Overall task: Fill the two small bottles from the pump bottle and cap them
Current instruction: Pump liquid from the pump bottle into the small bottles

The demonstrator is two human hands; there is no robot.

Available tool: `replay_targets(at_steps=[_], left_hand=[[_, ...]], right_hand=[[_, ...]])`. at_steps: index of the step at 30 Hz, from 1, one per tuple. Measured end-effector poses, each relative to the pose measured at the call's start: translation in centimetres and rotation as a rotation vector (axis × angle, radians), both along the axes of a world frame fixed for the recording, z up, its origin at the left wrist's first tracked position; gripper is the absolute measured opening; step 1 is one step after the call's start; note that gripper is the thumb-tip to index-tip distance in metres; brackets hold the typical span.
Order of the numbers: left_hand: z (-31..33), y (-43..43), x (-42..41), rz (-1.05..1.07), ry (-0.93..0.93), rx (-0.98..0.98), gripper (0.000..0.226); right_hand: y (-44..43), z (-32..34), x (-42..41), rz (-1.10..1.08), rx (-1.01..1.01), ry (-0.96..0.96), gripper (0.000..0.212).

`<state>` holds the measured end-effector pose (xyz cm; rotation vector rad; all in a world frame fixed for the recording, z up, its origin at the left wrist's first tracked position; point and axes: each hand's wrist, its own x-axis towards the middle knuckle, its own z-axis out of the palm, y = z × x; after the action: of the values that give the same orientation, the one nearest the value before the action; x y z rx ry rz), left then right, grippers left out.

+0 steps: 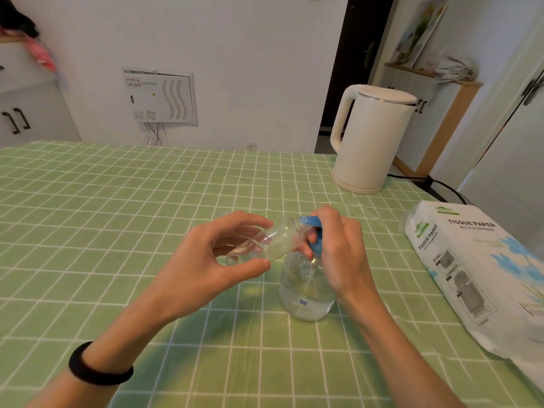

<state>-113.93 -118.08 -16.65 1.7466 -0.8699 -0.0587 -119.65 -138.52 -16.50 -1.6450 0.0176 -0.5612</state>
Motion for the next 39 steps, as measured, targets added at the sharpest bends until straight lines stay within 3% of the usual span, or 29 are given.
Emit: replay_targets(at_steps=[8,15,21,30,39], left_hand=[[0.0,0.1,0.0,0.011,-0.015,0.018,0.048],[0.1,0.0,0.0,0.006,-0.025,0.009,0.049],[0.0,0.1,0.0,0.024,-0.039,0.032,0.049],[0.1,0.0,0.0,0.032,-0.060,0.020,0.050],[0.5,0.1,0.0,0.056,-0.083,0.025,0.050]], right_hand=[[-0.1,-0.1,0.0,0.009,-0.022,0.011,0.041],[0.1,0.1,0.0,-0.005,-0.018,0.021,0.057],[0.0,0.2,-0.1,-0.011,-0.042,0.013,0.042],[0.0,0.3,-0.1,0.006,-0.030,0.048,0.045],[-1.1,3.0,0.3,0.084,-0.066,0.271,0.059]])
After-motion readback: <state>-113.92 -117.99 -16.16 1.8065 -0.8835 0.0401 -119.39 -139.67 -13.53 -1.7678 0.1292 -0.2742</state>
